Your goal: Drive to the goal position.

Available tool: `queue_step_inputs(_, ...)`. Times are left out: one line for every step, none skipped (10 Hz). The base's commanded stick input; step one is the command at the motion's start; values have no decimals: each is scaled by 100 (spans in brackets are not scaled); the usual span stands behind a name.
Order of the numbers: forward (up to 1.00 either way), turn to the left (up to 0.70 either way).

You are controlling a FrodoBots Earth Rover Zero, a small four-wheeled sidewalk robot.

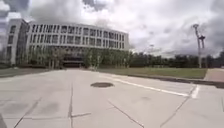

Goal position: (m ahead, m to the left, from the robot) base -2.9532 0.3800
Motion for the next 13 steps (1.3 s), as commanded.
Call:
queue_step_inputs(70, 36)
queue_step_inputs(70, 20)
queue_step_inputs(70, 1)
queue_step_inputs(70, 1)
queue_step_inputs(70, 1)
queue_step_inputs(70, 1)
queue_step_inputs(70, 1)
queue_step_inputs(70, 1)
queue_step_inputs(70, 1)
queue_step_inputs(70, 1)
queue_step_inputs(70, 1)
queue_step_inputs(70, 1)
queue_step_inputs(70, -8)
